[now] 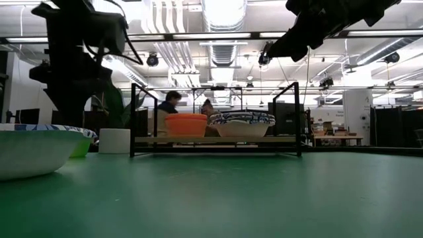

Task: Place and stack bowls onto a shelf
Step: Stack the transparent green bowl on top of the transparent orange bowl on the shelf

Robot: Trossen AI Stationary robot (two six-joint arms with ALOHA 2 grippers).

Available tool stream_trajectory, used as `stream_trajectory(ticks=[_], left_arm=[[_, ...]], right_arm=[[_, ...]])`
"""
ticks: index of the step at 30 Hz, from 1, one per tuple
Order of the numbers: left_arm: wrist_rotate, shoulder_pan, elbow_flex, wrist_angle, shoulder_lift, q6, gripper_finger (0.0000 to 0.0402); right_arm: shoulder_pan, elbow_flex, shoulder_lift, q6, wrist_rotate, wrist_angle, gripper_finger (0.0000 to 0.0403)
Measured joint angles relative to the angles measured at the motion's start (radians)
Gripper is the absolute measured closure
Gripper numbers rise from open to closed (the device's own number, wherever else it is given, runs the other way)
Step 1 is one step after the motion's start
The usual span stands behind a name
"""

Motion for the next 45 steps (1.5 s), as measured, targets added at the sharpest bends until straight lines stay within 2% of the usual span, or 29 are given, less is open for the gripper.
stream_trajectory(ticks=[9,23,29,37,45], left_arm=[[0.052,0.052,0.0,0.055,0.079,0.081,0.0299],[0.068,0.053,-0.002,0.079,0.141,0.087,0.0299],[0.068,0.053,-0.026,0.141,0.167,0.087,0.0301],[0.095,0.053,-0.06,0.216,0.194,0.079,0.0335],[0.108,0.053,-0.052,0.226,0.201,0.074,0.0396]], right_arm=[[0.0,0.0,0.0,0.0,-0.001,0.0,0.0271],[0.0,-0.006,0.0,0.0,-0.002,-0.008,0.0271],[0.0,-0.018,0.0,0.0,-0.004,-0.008,0.0271],[0.0,-0.083,-0.001,-0.01,-0.019,0.03,0.0271],[0.0,-0.143,-0.007,-0.028,-0.021,0.08,0.0271]])
